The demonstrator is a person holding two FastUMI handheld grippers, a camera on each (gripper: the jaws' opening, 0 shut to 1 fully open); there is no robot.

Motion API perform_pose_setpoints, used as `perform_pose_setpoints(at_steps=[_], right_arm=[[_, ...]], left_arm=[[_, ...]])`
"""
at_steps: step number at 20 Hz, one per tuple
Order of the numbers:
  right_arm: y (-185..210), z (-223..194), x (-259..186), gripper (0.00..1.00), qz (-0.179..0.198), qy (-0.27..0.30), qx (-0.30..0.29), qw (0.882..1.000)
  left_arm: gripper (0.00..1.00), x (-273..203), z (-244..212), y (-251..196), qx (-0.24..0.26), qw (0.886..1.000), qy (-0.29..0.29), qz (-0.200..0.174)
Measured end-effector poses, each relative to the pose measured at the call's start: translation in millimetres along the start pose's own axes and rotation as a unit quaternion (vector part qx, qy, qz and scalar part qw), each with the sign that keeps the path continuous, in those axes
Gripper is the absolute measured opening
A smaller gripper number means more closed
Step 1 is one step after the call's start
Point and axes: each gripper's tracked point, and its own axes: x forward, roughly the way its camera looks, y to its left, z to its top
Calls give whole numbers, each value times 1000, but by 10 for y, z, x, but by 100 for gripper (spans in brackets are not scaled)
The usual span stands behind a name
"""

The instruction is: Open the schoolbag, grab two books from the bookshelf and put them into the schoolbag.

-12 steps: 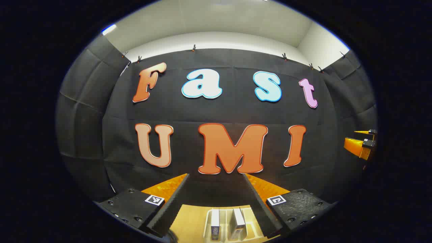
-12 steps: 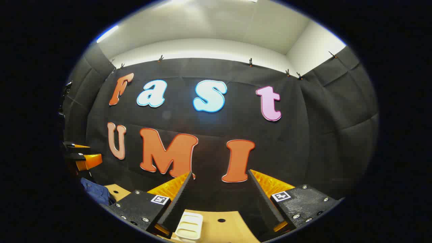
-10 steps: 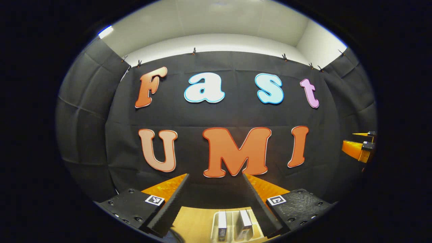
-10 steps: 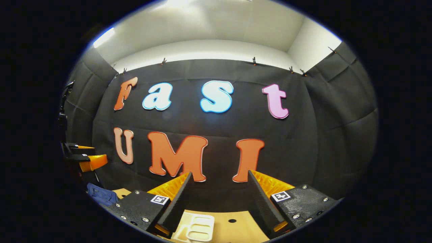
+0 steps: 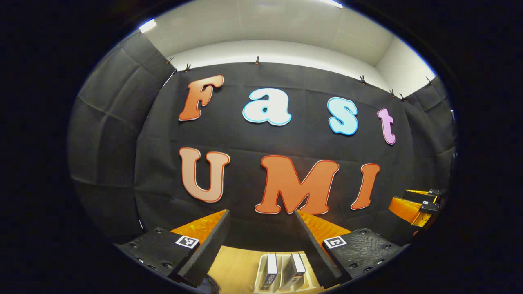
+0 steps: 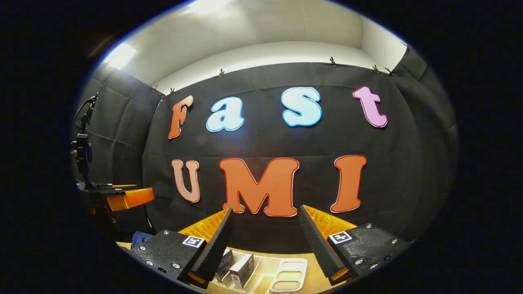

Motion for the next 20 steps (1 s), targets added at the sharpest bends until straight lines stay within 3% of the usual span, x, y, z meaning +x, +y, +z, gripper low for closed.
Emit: perform_pose_setpoints(at_steps=[2, 6, 9, 20], right_arm=[[9, 70, 45, 94, -3, -5, 7, 1000], [0, 177, 72, 94, -7, -17, -9, 1000], [8, 191, 52, 94, -8, -18, -6, 1000], [-118, -136, -118, 94, -38, 12, 13, 999]], left_arm=[[94, 62, 65, 115, 17, 1000, -4, 11], [92, 192, 379, 103, 30, 999, -21, -8], [92, 196, 596, 64, 15, 999, -39, -13], [92, -19, -251, -498, 21, 999, 7, -45]])
